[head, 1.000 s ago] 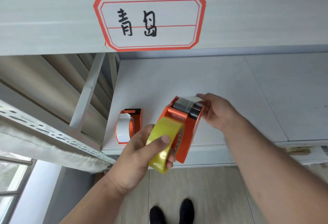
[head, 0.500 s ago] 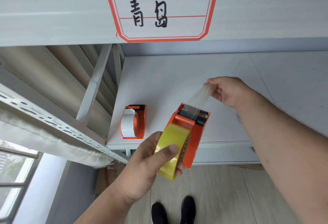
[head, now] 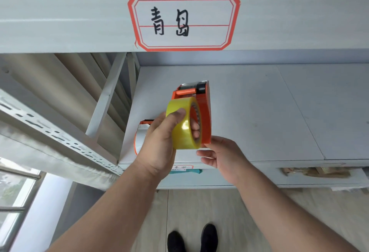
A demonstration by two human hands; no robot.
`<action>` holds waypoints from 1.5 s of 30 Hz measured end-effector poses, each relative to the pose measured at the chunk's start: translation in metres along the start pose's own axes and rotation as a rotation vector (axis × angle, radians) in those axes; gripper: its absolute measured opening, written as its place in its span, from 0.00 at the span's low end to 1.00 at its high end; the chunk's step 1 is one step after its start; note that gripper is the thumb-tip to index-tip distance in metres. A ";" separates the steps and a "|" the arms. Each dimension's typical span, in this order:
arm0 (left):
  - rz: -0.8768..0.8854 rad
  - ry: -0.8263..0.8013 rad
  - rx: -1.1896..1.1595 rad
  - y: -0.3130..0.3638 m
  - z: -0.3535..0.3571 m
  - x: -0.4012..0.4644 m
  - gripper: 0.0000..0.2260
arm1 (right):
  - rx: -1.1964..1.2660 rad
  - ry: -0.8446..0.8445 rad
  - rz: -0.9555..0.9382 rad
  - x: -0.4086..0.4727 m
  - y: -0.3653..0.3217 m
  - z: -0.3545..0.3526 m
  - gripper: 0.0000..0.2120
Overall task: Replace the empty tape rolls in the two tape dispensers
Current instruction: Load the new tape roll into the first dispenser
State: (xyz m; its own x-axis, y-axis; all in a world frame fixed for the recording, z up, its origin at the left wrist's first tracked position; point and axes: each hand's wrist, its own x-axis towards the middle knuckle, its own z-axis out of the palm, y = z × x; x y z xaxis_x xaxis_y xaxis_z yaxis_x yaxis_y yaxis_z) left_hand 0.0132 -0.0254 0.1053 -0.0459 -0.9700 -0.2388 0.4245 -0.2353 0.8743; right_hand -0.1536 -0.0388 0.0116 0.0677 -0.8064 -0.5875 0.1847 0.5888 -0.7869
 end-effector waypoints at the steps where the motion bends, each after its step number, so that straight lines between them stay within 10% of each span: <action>1: 0.000 0.005 0.011 -0.002 0.001 0.002 0.09 | 0.010 0.022 -0.006 -0.002 0.002 0.004 0.07; 24: -0.010 0.039 0.200 -0.043 -0.010 0.015 0.22 | 0.556 0.056 0.173 -0.014 0.023 0.040 0.10; 45: -0.142 0.058 0.173 -0.078 -0.028 0.033 0.19 | 0.398 0.109 0.242 0.010 0.056 0.036 0.10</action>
State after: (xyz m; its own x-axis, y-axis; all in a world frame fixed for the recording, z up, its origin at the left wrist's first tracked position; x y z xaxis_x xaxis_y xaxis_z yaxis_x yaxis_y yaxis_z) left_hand 0.0042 -0.0372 0.0174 -0.0403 -0.9223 -0.3844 0.2562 -0.3814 0.8882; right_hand -0.1074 -0.0161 -0.0312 0.0558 -0.6258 -0.7780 0.5387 0.6750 -0.5042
